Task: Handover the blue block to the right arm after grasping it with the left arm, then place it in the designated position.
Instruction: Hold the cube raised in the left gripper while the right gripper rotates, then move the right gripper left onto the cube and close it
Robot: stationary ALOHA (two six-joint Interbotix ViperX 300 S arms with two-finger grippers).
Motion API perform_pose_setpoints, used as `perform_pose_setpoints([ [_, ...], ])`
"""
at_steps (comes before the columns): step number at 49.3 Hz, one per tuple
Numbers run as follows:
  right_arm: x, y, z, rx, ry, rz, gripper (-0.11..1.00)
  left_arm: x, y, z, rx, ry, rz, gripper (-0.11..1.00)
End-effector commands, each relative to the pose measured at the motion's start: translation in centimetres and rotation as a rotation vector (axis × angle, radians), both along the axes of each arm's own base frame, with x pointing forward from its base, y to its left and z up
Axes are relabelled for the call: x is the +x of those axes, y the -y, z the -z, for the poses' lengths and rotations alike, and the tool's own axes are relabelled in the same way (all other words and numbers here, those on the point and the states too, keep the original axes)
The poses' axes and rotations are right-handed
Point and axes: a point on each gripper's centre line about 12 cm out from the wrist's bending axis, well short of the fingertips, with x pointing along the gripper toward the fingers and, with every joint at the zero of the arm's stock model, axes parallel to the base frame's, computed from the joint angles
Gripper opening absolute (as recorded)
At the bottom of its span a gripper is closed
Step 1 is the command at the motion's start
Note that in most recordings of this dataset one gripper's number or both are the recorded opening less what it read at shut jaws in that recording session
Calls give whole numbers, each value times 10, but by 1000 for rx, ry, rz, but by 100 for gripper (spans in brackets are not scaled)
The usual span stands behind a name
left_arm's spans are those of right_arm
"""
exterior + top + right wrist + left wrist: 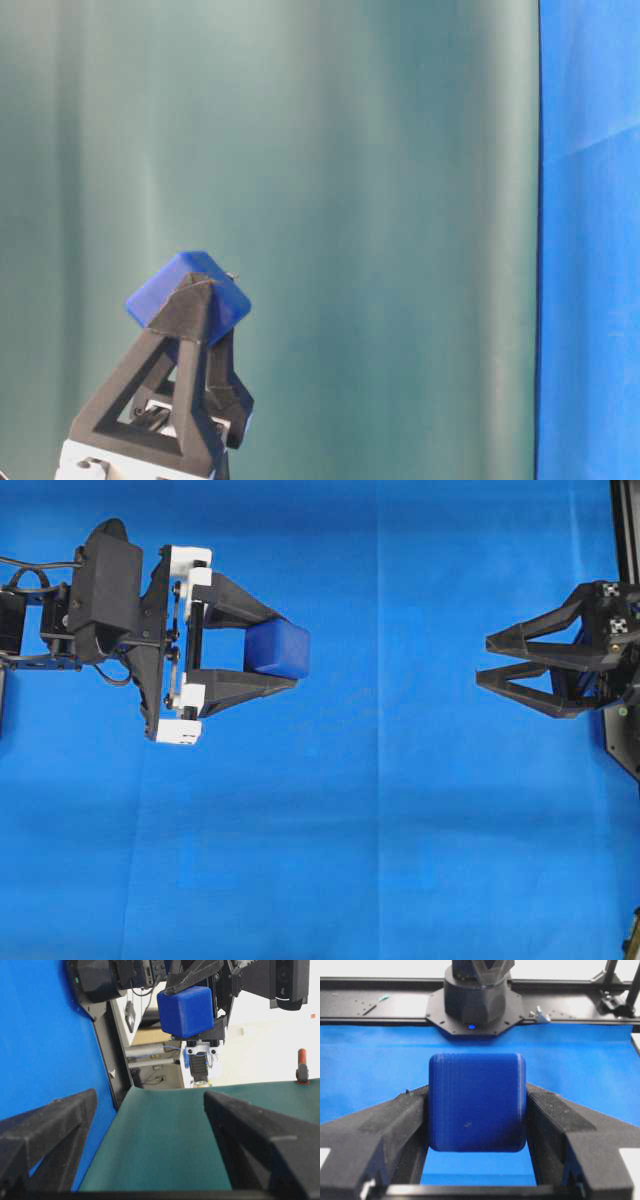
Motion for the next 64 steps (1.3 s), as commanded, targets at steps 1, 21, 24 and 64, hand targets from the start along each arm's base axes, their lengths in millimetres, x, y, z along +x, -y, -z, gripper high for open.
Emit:
perform_pose_setpoints([
  [1,2,-1,-8,3,22,-6,95,-2,1,-12,-3,40,3,48],
  [21,9,-3,-14,-9,43,-28,95,-2,1,-13,-3,41,3,48],
  [24,14,-3,-16,-25,42,-33,95,-2,1,-13,-3,41,3,48],
  [64,155,1,-36,-176,-2,-65,95,-2,1,-12,-5,35,2,48],
])
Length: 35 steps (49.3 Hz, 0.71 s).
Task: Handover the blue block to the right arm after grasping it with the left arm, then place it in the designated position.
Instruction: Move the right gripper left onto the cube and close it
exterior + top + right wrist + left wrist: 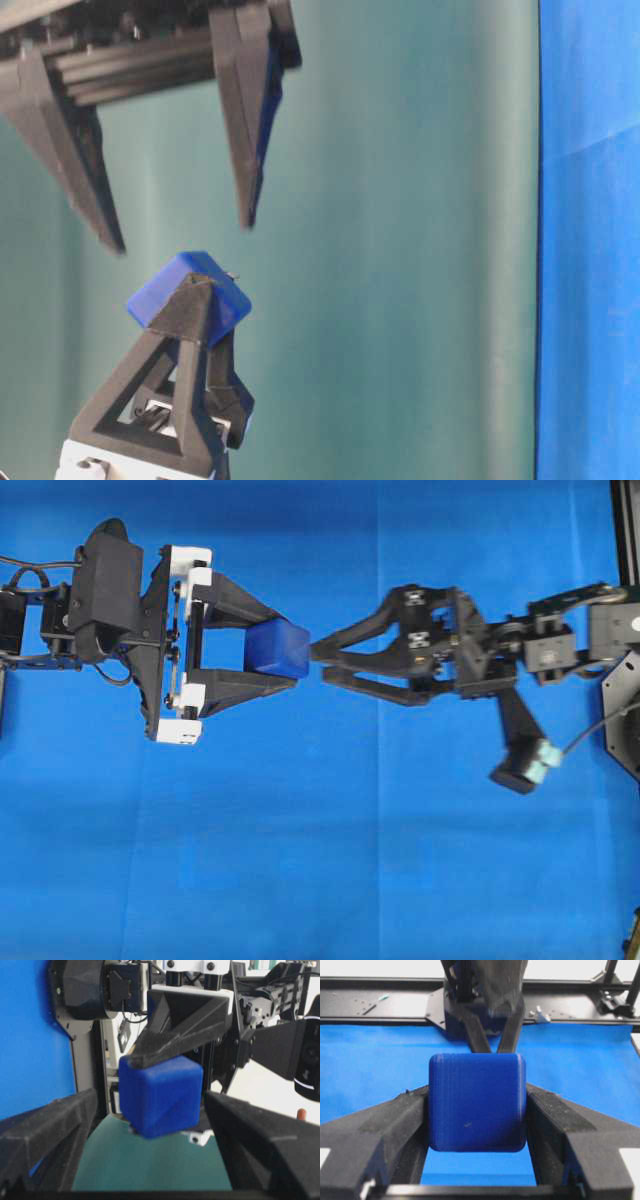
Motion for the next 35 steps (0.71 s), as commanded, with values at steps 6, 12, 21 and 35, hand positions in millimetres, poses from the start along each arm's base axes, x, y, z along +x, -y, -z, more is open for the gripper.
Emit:
perform_pose_setpoints([
  [6,22,0,-16,-25,45,-11,95,-3,1,-12,-3,34,2,48],
  [12,32,0,-17,-50,47,-18,95,-3,1,-11,-3,32,2,48],
  [21,42,1,-18,-58,50,-18,95,-3,1,-11,-3,29,2,48],
  [35,43,1,-18,-58,48,-16,95,-3,1,-10,-12,26,1,48],
])
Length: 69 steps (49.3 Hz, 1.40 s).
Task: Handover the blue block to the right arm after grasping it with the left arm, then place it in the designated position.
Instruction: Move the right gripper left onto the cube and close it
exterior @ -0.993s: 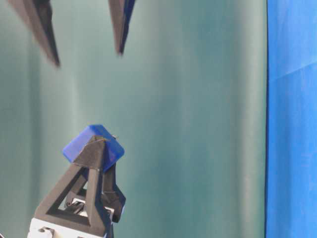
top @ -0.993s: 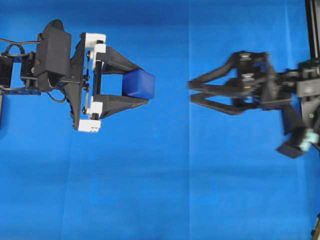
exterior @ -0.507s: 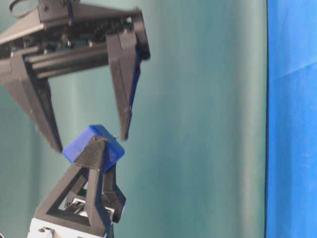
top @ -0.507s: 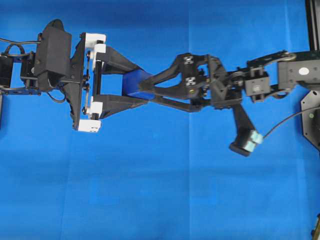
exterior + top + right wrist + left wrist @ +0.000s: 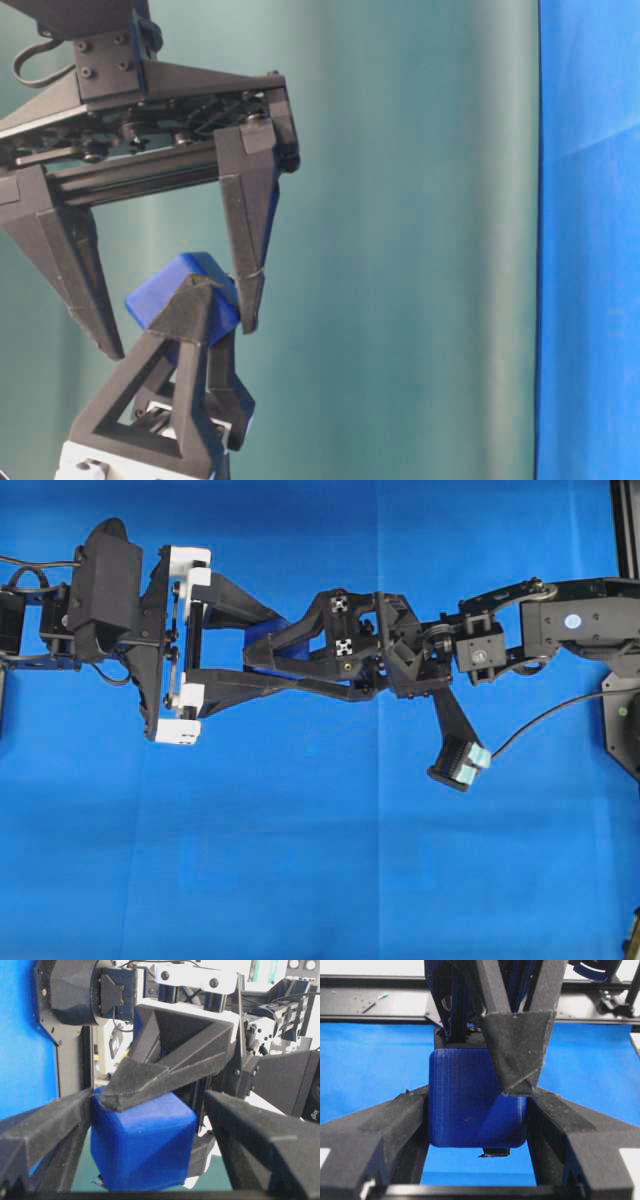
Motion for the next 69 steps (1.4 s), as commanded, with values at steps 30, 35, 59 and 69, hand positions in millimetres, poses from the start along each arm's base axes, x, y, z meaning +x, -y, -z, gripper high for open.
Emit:
perform_pose_setpoints([
  [30,-1,14,-17,-13,-40,109,48,-2,2,-9,-2,17,4,48],
  [35,-2,14,-16,-13,-48,115,48,-2,2,-9,-2,17,5,48],
  [59,-2,15,-15,-2,-54,123,48,-2,2,-9,11,20,7,48],
  [69,-3,16,-14,0,-62,129,48,-2,2,-11,6,35,6,58],
])
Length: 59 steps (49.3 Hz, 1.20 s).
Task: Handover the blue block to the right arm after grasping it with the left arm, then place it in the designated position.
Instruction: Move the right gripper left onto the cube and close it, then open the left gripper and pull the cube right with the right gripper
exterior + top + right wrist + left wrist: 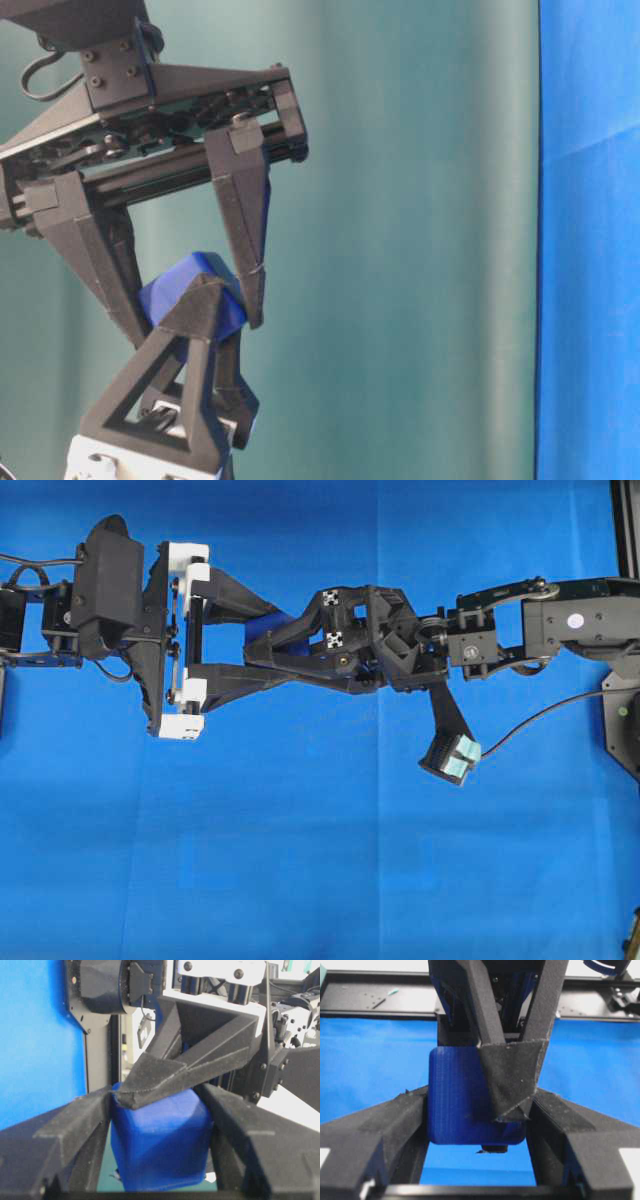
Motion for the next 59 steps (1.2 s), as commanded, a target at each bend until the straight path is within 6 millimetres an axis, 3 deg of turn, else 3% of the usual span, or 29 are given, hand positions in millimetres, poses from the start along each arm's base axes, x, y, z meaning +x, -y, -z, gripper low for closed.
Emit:
perform_pose_setpoints([
  [1,-3,3,-19,4,43,12,48,-2,3,-13,-1,51,8,64],
  [5,-4,3,-19,4,41,14,48,-2,3,-14,-2,55,8,84],
  [9,-4,3,-18,5,36,17,48,-2,3,-14,-1,58,10,93],
  [31,-12,1,-17,3,28,17,48,-4,-1,-13,-2,54,-2,93],
  [59,-79,-2,-19,39,48,30,48,-23,-3,-8,-6,49,-8,93],
])
